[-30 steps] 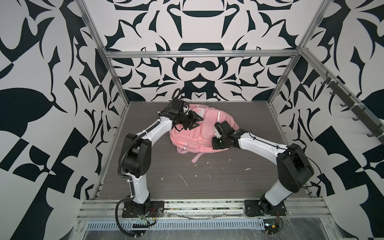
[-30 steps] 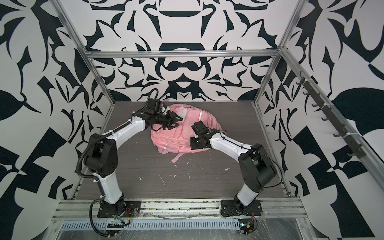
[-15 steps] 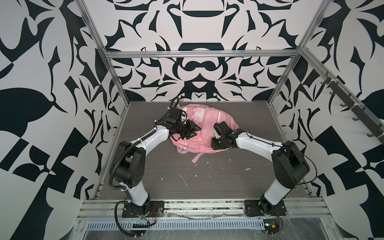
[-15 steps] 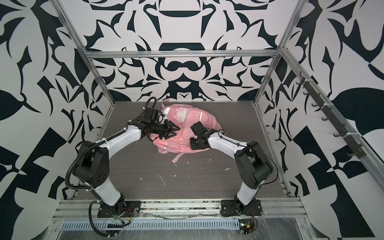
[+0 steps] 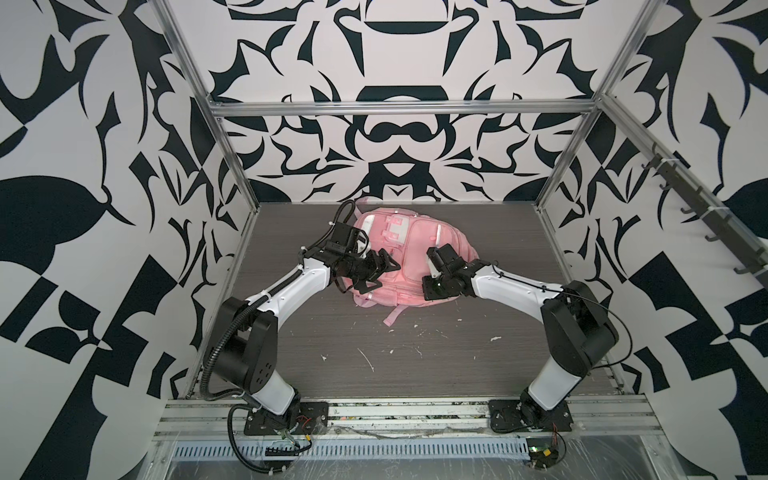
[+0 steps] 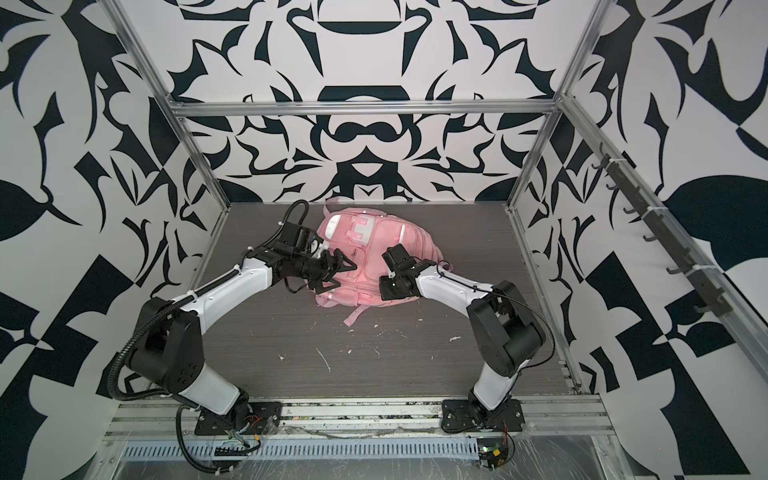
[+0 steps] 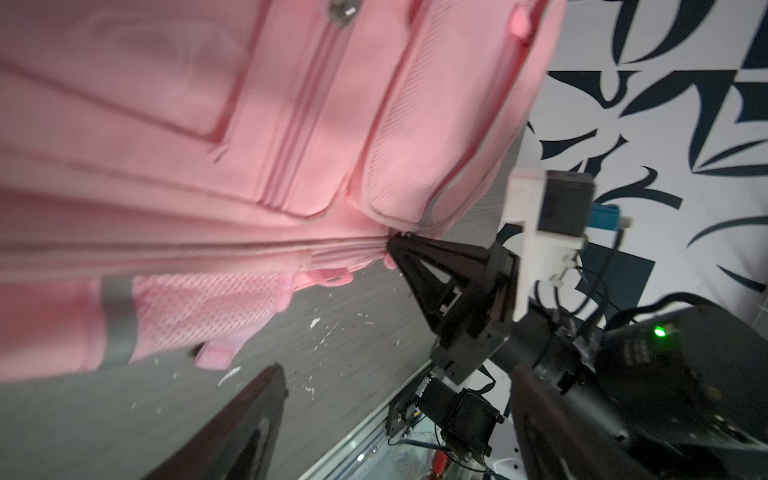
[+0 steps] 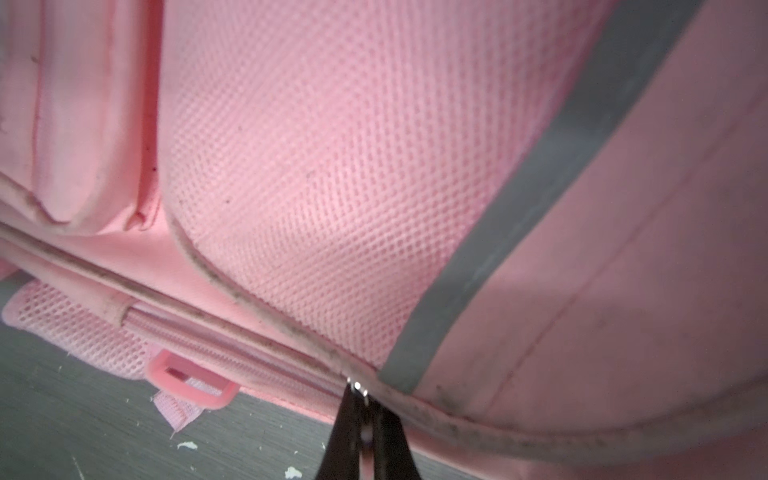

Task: Pack the student bag
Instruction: 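Pull the zipper along the compartment with the right gripper while the left steadies the bag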

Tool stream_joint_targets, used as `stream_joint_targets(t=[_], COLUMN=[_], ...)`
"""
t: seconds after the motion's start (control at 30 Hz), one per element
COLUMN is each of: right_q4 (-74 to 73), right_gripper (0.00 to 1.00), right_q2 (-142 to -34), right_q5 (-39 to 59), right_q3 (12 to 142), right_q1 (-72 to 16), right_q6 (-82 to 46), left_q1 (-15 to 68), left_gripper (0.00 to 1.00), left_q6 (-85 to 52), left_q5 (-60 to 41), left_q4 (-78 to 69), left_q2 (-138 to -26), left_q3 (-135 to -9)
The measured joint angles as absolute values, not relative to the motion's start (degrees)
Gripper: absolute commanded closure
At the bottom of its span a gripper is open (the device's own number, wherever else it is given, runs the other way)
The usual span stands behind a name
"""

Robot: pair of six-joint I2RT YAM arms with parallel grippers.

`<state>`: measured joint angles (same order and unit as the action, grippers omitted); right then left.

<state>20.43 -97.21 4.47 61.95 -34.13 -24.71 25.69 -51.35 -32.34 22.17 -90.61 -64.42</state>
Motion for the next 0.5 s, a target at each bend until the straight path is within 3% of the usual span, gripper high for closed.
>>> stream_joint_targets(t=[0.3,0.5], right_q4=[19.8,19.4], right_gripper=[1.00,1.00], right_q2=[-96.0,-95.8], right_q5=[6.1,7.4], right_q3=[61.9,62.0], right_q1=[-37.9,-40.6], right_q6=[-21.1,-20.1], left_q1=[23.9,24.0], left_gripper=[0.01,0.14], left_q6=[-54.5,-58.4], left_q5=[-32.4,-32.1], left_q4=[19.4,11.1], left_q2=[-89.3,-91.2], left_q3=[-53.9,-52.8])
